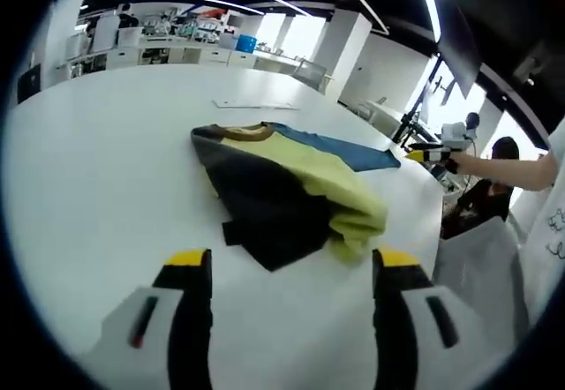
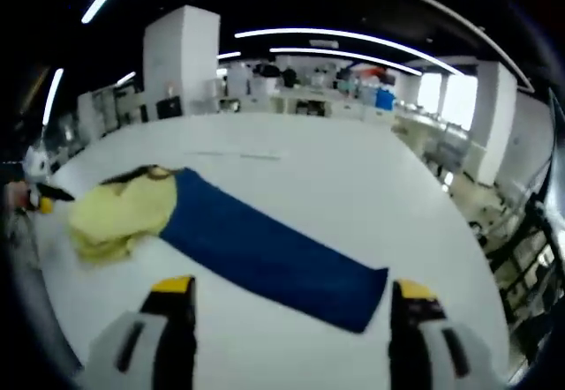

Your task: Fold the garment on the visible template until the final outline fits inside the template.

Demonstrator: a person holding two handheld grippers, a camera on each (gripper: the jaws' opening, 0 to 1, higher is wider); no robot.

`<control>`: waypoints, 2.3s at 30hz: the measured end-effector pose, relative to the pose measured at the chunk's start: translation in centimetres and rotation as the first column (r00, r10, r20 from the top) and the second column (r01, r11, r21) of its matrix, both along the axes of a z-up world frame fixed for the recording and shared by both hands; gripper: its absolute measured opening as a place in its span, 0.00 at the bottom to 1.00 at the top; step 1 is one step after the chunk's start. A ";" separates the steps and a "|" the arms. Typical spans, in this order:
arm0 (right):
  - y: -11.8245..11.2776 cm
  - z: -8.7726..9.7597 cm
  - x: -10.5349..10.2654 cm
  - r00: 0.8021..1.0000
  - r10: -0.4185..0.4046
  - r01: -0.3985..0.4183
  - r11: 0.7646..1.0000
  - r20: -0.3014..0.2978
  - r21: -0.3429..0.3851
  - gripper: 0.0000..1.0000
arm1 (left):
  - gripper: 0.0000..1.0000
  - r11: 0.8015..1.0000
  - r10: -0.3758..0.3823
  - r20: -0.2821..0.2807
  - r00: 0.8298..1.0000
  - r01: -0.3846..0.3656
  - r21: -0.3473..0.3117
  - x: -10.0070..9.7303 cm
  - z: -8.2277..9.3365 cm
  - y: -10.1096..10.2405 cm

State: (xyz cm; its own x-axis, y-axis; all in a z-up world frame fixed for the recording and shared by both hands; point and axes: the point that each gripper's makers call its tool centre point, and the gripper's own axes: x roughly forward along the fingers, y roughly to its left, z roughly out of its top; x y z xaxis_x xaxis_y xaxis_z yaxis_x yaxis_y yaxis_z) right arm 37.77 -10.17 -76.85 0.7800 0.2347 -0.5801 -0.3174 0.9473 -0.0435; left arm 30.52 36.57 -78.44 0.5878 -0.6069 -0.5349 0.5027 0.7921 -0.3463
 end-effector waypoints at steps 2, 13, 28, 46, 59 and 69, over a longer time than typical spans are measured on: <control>0.9 0.5 0.5 1.000 0.017 -0.017 1.000 0.010 -0.004 0.91 | 0.67 1.000 -0.012 -0.004 1.000 0.012 0.000 -0.1 -0.3 -0.5; 2.1 1.1 -3.1 0.998 0.046 -0.047 0.999 0.030 0.026 0.88 | 0.35 0.999 -0.024 -0.009 1.000 0.025 0.029 1.0 -2.5 -1.6; 2.3 1.3 -6.0 0.999 0.044 -0.046 0.998 0.025 0.050 0.85 | 0.08 1.000 -0.003 -0.052 0.999 0.004 0.029 2.1 -4.3 -2.4; 4.1 1.5 -6.0 0.997 0.072 -0.074 0.995 0.029 0.069 0.82 | 0.00 0.998 0.029 0.006 1.000 -0.028 -0.060 2.7 0.4 -1.8; 4.4 1.1 -6.2 0.997 0.074 -0.076 0.994 0.024 0.083 0.81 | 0.00 0.997 -0.013 0.149 0.989 0.024 -0.076 6.5 7.1 -2.4; 4.4 1.2 -6.5 0.998 0.061 -0.063 0.994 0.021 0.094 0.80 | 0.00 0.992 -0.083 0.160 0.984 0.097 -0.081 8.3 7.4 -7.1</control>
